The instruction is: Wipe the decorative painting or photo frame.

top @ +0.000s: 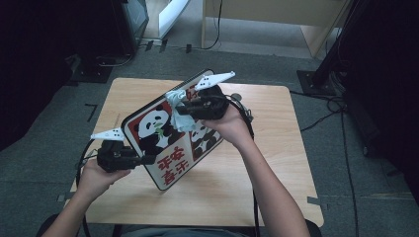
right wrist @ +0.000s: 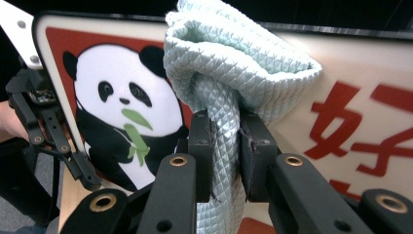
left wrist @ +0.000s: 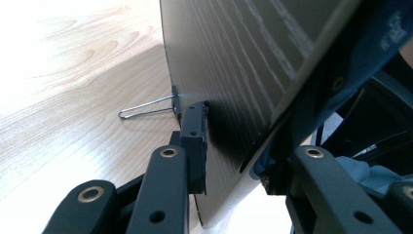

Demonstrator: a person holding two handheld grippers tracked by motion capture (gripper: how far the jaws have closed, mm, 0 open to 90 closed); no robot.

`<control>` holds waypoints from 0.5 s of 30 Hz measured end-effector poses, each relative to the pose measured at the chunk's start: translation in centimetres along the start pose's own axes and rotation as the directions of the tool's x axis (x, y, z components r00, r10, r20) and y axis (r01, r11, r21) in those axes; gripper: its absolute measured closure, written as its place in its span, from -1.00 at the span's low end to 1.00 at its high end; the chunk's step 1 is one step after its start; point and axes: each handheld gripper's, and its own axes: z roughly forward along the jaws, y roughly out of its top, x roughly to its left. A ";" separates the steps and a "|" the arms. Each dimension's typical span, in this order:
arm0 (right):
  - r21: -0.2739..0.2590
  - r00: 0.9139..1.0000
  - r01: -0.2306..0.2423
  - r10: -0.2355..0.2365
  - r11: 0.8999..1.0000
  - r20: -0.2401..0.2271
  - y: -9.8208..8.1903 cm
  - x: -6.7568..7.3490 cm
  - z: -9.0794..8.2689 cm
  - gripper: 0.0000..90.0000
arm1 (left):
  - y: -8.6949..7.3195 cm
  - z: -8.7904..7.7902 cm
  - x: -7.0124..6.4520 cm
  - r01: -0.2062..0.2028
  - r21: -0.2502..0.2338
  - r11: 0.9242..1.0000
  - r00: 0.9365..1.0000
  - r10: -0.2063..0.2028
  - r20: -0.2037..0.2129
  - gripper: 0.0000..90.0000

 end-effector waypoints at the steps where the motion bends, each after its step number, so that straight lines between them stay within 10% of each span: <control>1: -0.002 1.000 -0.004 0.004 1.000 -0.001 -0.2 0.0 0.1 0.73 | 0.0 0.0 0.0 0.000 0.000 1.000 1.000 0.000 0.000 0.55; 15: 0.003 1.000 -0.020 0.020 1.000 -0.018 -2.0 0.0 0.5 0.73 | 0.0 0.0 0.0 -0.006 0.001 1.000 1.000 0.006 0.000 0.55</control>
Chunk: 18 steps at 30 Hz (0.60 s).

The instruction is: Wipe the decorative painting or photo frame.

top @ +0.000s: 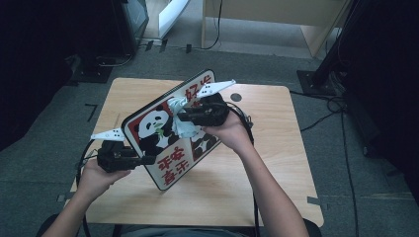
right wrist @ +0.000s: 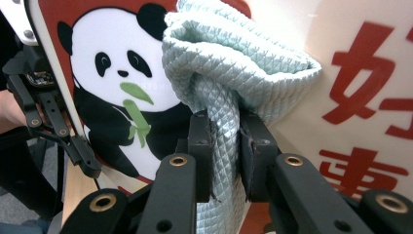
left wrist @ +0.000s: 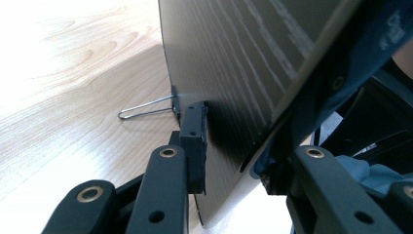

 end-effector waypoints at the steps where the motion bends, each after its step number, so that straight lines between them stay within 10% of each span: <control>1: 0.000 1.000 0.003 -0.003 1.000 0.001 -0.1 0.0 0.0 0.73 | 0.0 0.0 0.0 0.000 0.000 1.000 1.000 0.000 0.000 0.55; 18: 0.009 1.000 -0.016 0.016 1.000 -0.004 -2.1 -0.2 0.4 0.73 | 0.0 0.0 -0.1 -0.004 0.000 1.000 1.000 0.004 -0.001 0.54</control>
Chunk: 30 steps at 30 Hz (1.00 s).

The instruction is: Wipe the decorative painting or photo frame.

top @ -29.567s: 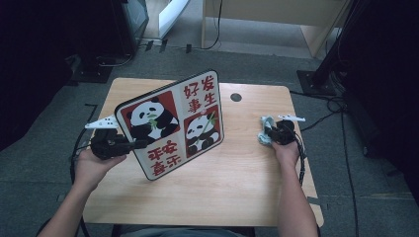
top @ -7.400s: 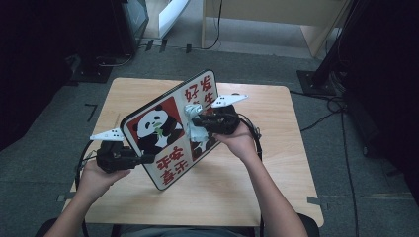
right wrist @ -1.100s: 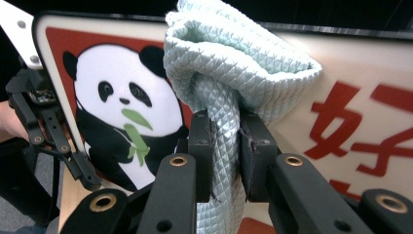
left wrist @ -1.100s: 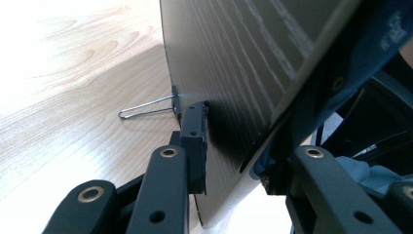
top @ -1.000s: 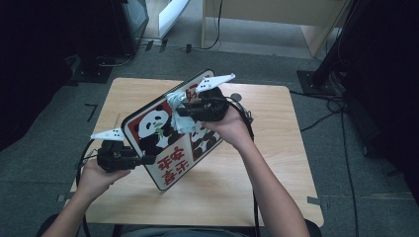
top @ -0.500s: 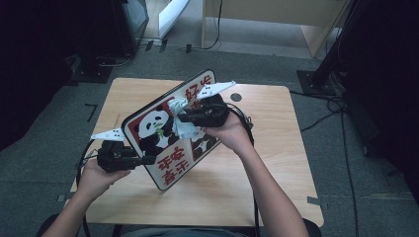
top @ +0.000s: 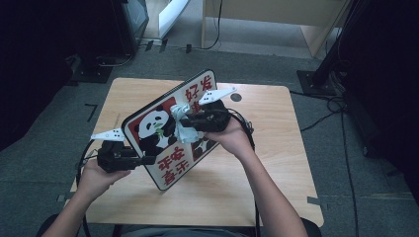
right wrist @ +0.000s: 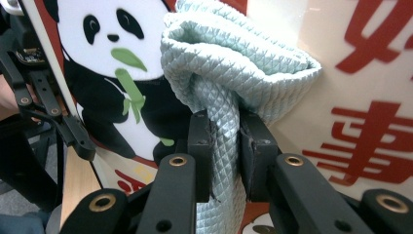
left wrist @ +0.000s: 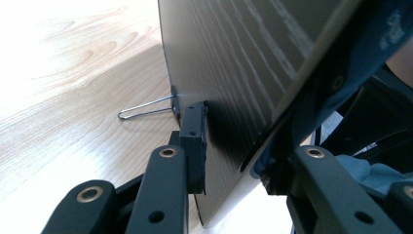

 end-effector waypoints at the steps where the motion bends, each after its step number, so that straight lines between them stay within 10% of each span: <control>1: 0.002 1.000 -0.006 0.006 1.000 0.001 -0.1 0.0 0.0 0.73 | 0.0 0.0 0.0 0.000 0.000 1.000 1.000 0.000 0.000 0.54; 30: 0.020 0.999 -0.049 0.050 0.999 -0.016 -4.8 -0.7 1.2 0.72 | 0.0 0.0 0.0 -0.003 0.000 1.000 1.000 0.003 0.002 0.54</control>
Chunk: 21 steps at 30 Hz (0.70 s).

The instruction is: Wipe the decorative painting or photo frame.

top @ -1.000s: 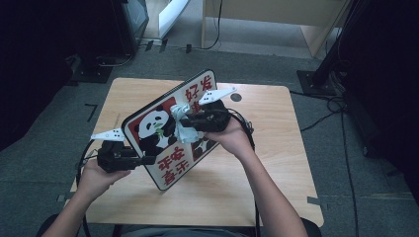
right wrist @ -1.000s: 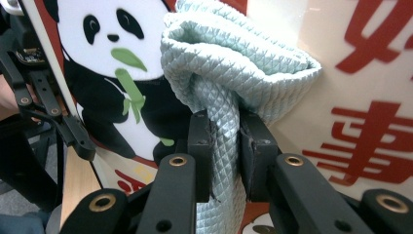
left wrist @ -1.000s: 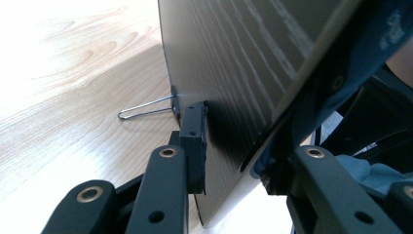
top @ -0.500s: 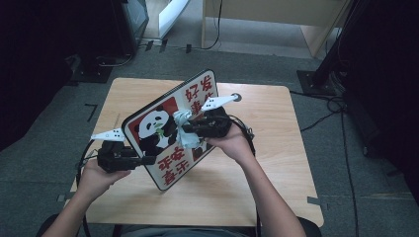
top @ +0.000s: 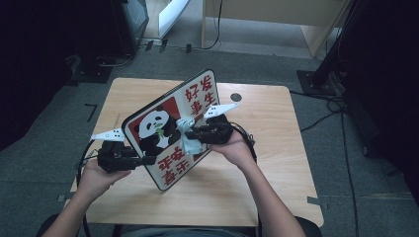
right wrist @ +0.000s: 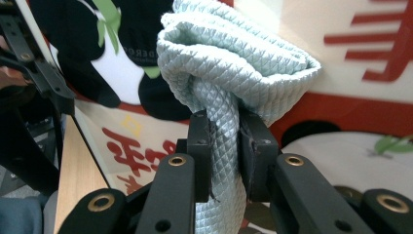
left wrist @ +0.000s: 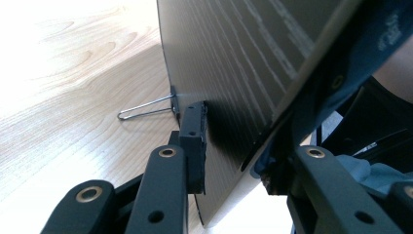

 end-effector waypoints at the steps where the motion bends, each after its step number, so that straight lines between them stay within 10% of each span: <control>1: -0.001 1.000 0.002 -0.002 1.000 0.002 -0.1 0.0 0.1 0.72 | 0.0 0.0 0.0 0.000 0.000 1.000 1.000 0.000 0.000 0.54; 21: -0.011 1.000 0.004 -0.004 1.000 -0.002 -3.7 -0.4 1.0 0.72 | 0.0 0.1 0.0 -0.001 -0.002 1.000 1.000 0.001 0.006 0.53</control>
